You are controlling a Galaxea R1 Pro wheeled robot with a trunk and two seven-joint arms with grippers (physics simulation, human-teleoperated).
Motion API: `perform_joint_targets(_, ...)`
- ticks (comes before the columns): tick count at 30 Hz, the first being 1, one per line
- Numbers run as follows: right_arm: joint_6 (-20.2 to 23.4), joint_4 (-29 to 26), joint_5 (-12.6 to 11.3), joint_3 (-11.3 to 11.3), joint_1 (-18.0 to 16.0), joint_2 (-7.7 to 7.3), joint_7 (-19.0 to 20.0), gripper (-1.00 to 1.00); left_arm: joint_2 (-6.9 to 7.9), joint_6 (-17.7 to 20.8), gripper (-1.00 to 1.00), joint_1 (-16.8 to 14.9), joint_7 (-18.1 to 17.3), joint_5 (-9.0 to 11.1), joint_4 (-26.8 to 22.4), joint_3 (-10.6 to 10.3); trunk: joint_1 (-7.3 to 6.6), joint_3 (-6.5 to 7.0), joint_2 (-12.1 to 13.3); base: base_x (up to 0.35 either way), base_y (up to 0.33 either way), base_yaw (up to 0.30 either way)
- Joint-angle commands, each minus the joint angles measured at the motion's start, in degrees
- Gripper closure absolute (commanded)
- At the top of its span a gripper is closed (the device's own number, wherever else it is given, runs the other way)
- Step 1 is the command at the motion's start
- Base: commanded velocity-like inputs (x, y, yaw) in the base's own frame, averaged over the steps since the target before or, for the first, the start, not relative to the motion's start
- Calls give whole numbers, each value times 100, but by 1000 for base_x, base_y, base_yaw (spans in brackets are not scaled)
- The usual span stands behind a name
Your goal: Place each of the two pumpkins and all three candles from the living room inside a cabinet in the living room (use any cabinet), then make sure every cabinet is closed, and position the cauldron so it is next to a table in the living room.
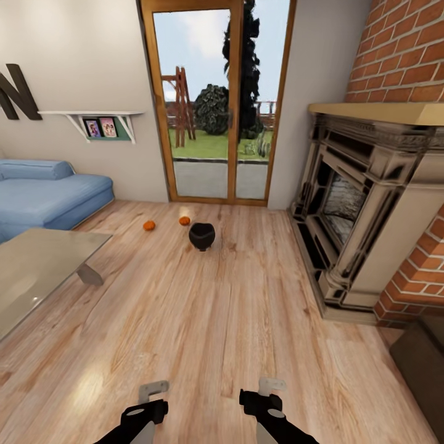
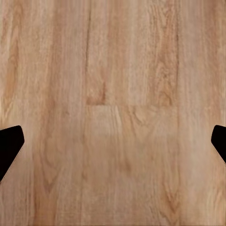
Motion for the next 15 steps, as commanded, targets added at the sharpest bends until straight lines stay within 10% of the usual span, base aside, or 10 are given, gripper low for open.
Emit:
perform_joint_targets(1,-30,2,-61,48,-5,-1,-27,-100,9,22,-100,-6,49,27,-15,-47,3,-5,-3,320,0,0)
perform_joint_targets(15,-33,2,-61,54,-5,-1,-27,-100,9,22,-100,-6,53,27,-15,-47,3,-5,-3,320,0,0)
